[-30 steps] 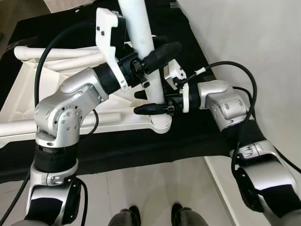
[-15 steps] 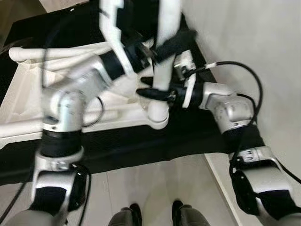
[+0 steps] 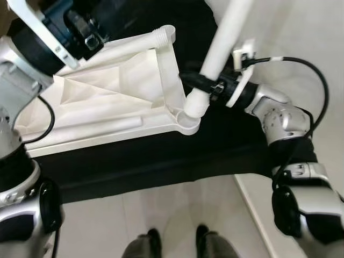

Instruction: Building children table

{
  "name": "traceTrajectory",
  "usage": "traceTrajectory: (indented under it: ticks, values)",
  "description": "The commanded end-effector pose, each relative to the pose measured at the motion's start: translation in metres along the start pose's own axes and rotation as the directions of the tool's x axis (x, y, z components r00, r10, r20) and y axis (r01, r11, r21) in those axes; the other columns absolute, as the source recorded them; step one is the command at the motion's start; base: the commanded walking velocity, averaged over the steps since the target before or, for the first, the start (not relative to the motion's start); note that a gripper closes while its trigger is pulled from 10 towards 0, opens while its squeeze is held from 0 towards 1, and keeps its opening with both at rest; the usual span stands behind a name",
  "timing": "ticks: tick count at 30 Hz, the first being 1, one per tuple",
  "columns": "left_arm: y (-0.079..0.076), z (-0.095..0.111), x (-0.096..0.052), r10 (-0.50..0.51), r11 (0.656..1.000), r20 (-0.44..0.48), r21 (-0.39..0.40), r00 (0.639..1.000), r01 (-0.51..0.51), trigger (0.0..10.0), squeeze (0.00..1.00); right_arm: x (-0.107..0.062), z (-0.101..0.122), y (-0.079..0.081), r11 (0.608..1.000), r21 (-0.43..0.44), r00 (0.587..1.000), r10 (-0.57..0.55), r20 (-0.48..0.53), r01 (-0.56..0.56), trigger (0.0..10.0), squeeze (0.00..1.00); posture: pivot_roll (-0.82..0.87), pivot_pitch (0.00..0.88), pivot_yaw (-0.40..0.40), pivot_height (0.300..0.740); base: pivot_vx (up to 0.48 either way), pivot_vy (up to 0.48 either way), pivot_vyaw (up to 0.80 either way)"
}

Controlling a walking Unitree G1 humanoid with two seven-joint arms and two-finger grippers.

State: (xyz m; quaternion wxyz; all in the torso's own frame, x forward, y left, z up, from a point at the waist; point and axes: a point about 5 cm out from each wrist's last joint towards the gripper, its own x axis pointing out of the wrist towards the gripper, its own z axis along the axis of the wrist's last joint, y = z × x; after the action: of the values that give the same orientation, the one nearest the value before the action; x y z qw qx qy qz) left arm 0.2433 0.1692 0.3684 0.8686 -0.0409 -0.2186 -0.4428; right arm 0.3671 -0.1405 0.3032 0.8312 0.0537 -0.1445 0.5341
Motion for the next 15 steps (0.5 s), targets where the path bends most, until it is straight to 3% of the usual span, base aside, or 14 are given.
traceTrajectory:
  ticks: [1,4,6,7,11,12,14,15]
  values:
    - [-0.023,-0.030,-0.011,-0.058,0.998,-0.116,-0.042,0.992,0.054,10.0,0.00,0.006,0.001,0.013,0.994,-0.010,0.994,0.105,0.024,-0.104,0.0,0.00,-0.04,0.338,0.070,0.740,0.000,0.000,0.00]
    - [-0.033,-0.045,-0.018,-0.074,0.994,-0.163,-0.088,0.984,0.061,10.0,0.00,0.006,0.002,0.017,0.991,-0.015,0.991,0.134,0.026,-0.133,0.0,0.00,-0.04,0.339,0.070,0.740,0.000,0.000,0.00]
    - [-0.068,-0.090,-0.041,-0.072,0.975,-0.297,-0.222,0.952,0.005,10.0,0.00,0.008,0.002,0.027,0.972,-0.041,0.972,0.233,0.013,-0.232,0.0,0.00,-0.04,0.341,0.073,0.740,0.000,0.000,0.00]
    - [-0.077,-0.099,-0.046,-0.066,0.970,-0.323,-0.243,0.944,-0.015,10.0,0.00,0.008,0.002,0.028,0.968,-0.046,0.969,0.248,0.007,-0.248,0.0,0.00,-0.04,0.341,0.073,0.740,0.000,0.000,0.00]
    - [-0.089,-0.113,-0.055,-0.044,0.967,-0.386,-0.248,0.922,-0.058,10.0,0.00,0.011,0.000,0.031,0.959,-0.071,0.962,0.271,-0.028,-0.273,0.0,0.00,-0.04,0.342,0.074,0.740,0.000,0.000,0.00]
    - [-0.094,-0.120,-0.062,-0.035,0.971,-0.438,-0.228,0.898,-0.074,10.0,0.00,0.013,-0.006,0.032,0.957,-0.096,0.961,0.268,-0.069,-0.273,0.0,0.00,-0.04,0.342,0.071,0.740,0.000,0.000,0.00]
    - [-0.094,-0.120,-0.062,-0.035,0.971,-0.438,-0.228,0.898,-0.074,10.0,0.00,0.013,-0.006,0.032,0.957,-0.096,0.961,0.268,-0.069,-0.273,0.0,0.00,-0.04,0.342,0.071,0.740,0.000,0.000,0.00]
    - [-0.100,-0.128,-0.069,-0.020,0.975,-0.489,-0.203,0.872,-0.092,10.0,0.00,0.016,-0.012,0.032,0.958,-0.119,0.962,0.248,-0.114,-0.261,0.0,0.00,-0.04,0.344,0.069,0.740,0.000,0.000,0.00]
